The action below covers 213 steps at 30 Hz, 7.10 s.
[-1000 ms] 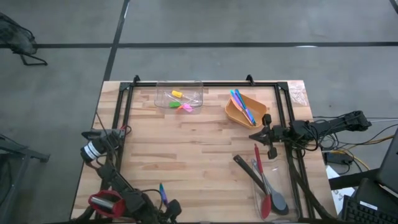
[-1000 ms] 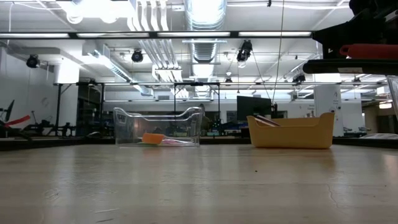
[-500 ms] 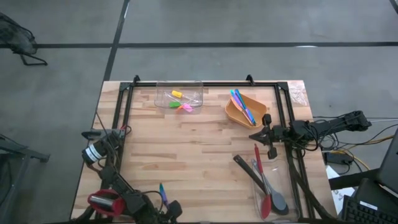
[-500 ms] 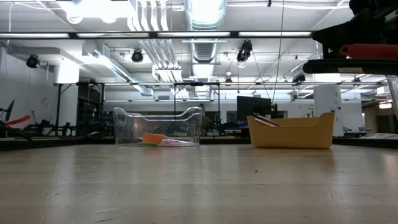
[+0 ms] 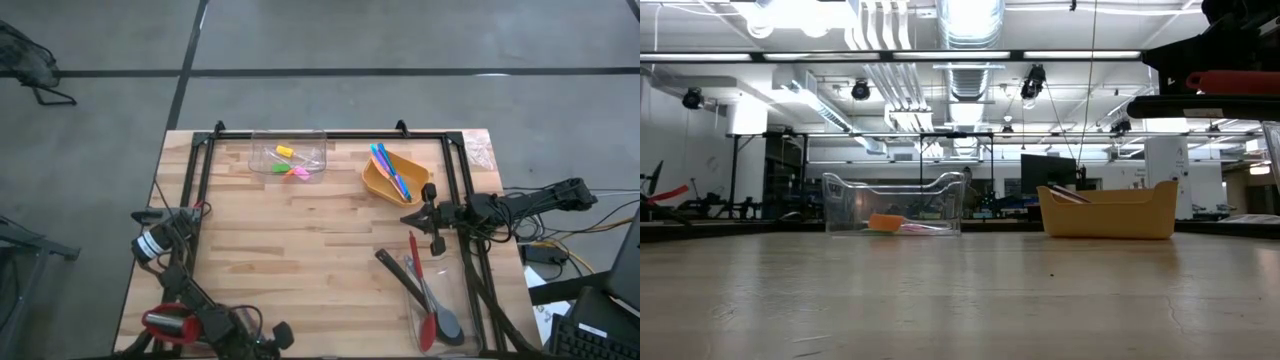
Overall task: Pick & Place Kitchen Items
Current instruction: Put the blue kitchen knife into the yellow bin
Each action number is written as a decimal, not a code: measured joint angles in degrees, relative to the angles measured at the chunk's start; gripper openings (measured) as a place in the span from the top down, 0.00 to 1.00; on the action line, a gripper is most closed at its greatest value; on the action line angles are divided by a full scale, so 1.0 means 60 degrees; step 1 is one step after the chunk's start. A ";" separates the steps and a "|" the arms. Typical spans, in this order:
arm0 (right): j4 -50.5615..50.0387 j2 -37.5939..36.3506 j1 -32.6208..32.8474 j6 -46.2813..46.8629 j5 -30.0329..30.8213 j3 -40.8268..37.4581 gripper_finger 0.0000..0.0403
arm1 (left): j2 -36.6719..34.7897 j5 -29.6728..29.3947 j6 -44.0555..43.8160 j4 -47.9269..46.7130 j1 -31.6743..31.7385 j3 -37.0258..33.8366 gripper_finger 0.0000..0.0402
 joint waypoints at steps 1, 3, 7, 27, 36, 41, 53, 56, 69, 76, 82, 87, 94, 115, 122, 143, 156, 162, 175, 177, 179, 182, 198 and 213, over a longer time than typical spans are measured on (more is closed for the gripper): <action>0.0000 0.0002 0.0000 0.0004 0.0004 0.0000 0.98 | -0.0010 -0.0046 0.0036 -0.0013 0.0003 -0.0010 0.96; 0.0000 0.0002 0.0000 0.0076 0.0000 0.0000 0.98 | -0.0018 -0.0157 0.0065 -0.0096 0.0037 -0.0011 0.96; 0.0000 0.0002 0.0000 0.0079 0.0001 0.0000 0.98 | -0.0143 -0.0161 0.0187 -0.0472 0.0140 0.0087 0.95; 0.0000 0.0005 0.0000 0.0001 0.0000 0.0000 0.98 | -0.2157 -0.1560 0.1708 -0.2920 0.1958 0.0292 0.96; 0.0003 0.0002 -0.0003 0.0000 0.0000 0.0000 0.98 | -0.3856 -0.1682 0.2634 -0.3314 0.3462 0.0257 0.96; 0.0002 0.0002 -0.0002 0.0109 0.0000 0.0000 0.98 | -0.4940 -0.1516 0.3297 -0.3354 0.4623 0.0197 0.96; 0.0000 0.0005 -0.0004 0.0016 0.0000 0.0000 0.98 | -0.5194 0.1161 0.4193 -0.3051 0.7912 0.0261 0.96; 0.0000 0.0005 -0.0004 0.0029 0.0000 0.0000 0.98 | -0.5152 0.1626 0.4334 -0.3004 0.8310 0.0329 0.95; 0.0000 0.0002 -0.0003 0.0103 0.0000 0.0000 0.98 | -0.5139 0.1574 0.4479 -0.3413 0.9242 0.0361 0.95; 0.0676 0.0053 -0.0004 -0.1074 -0.0020 0.0000 0.98 | -0.5139 0.1743 0.4017 -0.3514 0.9256 0.0400 0.94; 0.2065 0.0416 0.0000 0.0280 0.0765 0.0000 0.98 | -0.5114 0.2254 0.3559 -0.3332 0.9274 0.0383 0.95; 0.3195 0.1158 -0.0051 0.0694 0.2221 0.0000 0.98 | -0.5114 0.2401 0.3455 -0.3333 0.9303 0.0401 0.94; 0.3259 0.3438 -0.0345 0.1542 0.2335 0.0890 0.97 | -0.5110 0.2461 0.3349 -0.3329 0.9311 0.0390 0.95; 0.3230 1.0193 -0.0604 -0.0714 0.2437 0.5376 0.50 | -0.5103 0.2516 0.3040 -0.3471 0.9307 0.0343 0.94; 0.3274 1.0869 -0.0831 -0.0738 0.1909 0.5798 0.52 | -0.5103 0.2516 0.3051 -0.3471 0.9303 0.0343 0.95; 0.3550 1.1193 -0.1218 -0.0515 0.1545 0.5869 0.66 | -0.5103 0.2485 0.3188 -0.3251 0.9311 0.0339 0.94; 0.3844 1.1178 -0.1231 -0.0459 0.1304 0.5869 0.66 | -0.5103 0.2476 0.3236 -0.3256 0.9303 0.0339 0.94; 0.3774 1.1178 -0.1231 -0.0470 0.1315 0.5865 0.75 | -0.5103 0.2468 0.3211 -0.3223 0.9307 0.0339 0.94; 0.3778 1.1178 -0.1224 -0.0554 0.1348 0.5863 0.96 | -0.5103 0.2419 0.3029 -0.3205 0.9318 0.0339 0.93; 0.3781 1.1178 -0.1224 -0.0480 0.1314 0.5861 0.97 | -0.5103 0.2453 0.3048 -0.3215 0.9311 0.0339 0.90; 0.3781 1.1174 -0.1224 -0.0419 0.1311 0.5861 0.97 | -0.5103 0.2469 0.3076 -0.3223 0.9311 0.0335 0.87; 0.3785 1.1167 -0.1227 -0.0411 0.1320 0.5861 0.97 | -0.5103 0.2475 0.3072 -0.3220 0.9311 0.0335 0.84; 0.3194 1.0999 -0.1242 -0.0322 0.2274 0.5854 0.97 | -0.5183 0.1590 0.2709 -0.2919 0.9263 0.0335 0.74; -0.1293 0.8003 -0.1155 0.0684 0.5725 0.5785 0.97 | -0.5788 0.1572 0.2243 -0.2781 0.9231 0.0335 0.58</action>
